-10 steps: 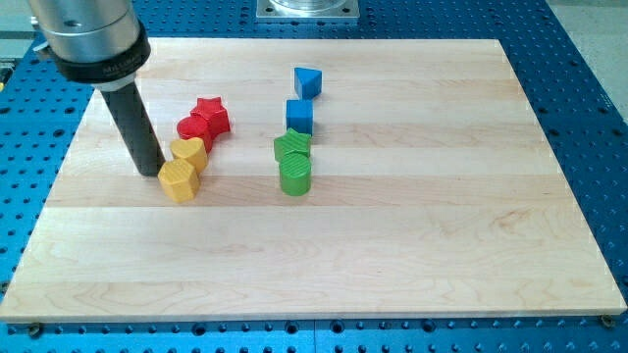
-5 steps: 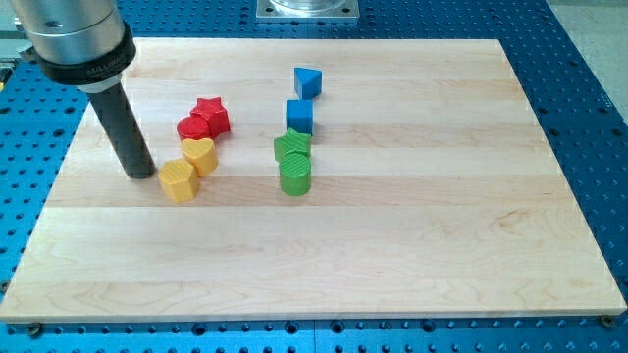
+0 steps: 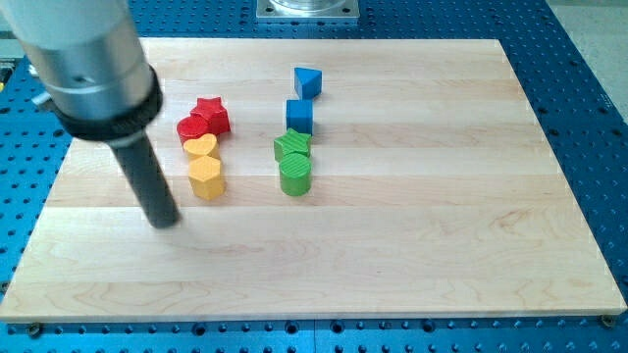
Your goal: Adjust the yellow blocks in a vertical line
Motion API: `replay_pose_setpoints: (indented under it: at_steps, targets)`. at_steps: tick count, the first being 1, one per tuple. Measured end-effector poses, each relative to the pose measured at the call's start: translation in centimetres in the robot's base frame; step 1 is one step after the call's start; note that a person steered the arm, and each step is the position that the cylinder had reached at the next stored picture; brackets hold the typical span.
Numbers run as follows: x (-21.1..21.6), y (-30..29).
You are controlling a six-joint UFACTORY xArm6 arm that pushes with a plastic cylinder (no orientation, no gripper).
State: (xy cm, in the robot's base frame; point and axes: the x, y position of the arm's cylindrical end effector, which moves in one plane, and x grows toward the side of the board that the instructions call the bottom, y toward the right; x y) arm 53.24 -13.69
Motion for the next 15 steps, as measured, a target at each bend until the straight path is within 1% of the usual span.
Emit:
replay_pose_setpoints:
  at_steps: [1,3,5,6,7,8,9,10,12,13,14,15]
  targets:
    - [-0.3,5.7]
    - [-3.8,5.3]
    - [-4.5,3.1]
    - [-7.9,6.0]
    - [-10.0,6.3]
    - [-10.3,3.7]
    - [-10.3,1.3]
    - [-9.4,1.3]
    - [-3.1,1.9]
    - [1.0,7.3]
    - [1.8,4.6]
    - [-2.1,3.6]
